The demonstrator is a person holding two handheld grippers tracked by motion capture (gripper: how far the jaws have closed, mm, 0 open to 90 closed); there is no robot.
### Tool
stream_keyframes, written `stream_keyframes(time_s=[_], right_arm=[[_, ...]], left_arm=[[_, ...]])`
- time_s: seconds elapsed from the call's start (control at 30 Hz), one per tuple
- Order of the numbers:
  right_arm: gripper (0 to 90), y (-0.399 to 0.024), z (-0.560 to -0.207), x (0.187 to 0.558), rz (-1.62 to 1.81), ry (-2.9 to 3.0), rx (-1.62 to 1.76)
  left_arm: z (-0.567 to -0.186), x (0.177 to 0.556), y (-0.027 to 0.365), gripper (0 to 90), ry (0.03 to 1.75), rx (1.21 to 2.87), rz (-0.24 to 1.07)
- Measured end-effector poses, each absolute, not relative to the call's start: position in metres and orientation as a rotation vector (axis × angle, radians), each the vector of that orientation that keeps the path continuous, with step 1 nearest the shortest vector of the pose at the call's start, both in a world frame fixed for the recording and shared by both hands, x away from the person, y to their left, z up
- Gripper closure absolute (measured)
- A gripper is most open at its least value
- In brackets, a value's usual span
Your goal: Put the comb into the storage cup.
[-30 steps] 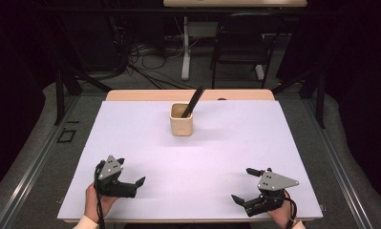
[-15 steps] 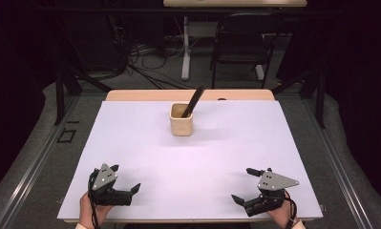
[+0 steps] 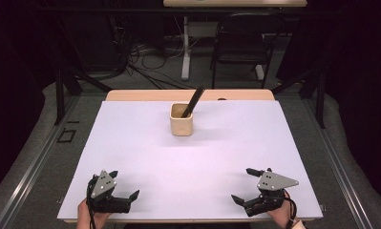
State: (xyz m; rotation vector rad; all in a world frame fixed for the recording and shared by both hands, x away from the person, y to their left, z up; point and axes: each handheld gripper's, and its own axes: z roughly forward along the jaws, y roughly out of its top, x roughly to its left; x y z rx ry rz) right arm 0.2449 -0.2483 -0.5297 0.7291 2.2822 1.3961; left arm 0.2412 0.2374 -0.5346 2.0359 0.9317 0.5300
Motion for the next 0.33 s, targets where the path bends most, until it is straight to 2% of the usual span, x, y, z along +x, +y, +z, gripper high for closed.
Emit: stream_keyframes(time_s=[0.33], right_arm=[[0.0, -0.2478, -0.5297, 0.2445, 1.393, 2.285, 0.725]], left_arm=[[-0.5344, 0.2417, 0.2390, 0.0, 0.928, 2.019, 0.528]])
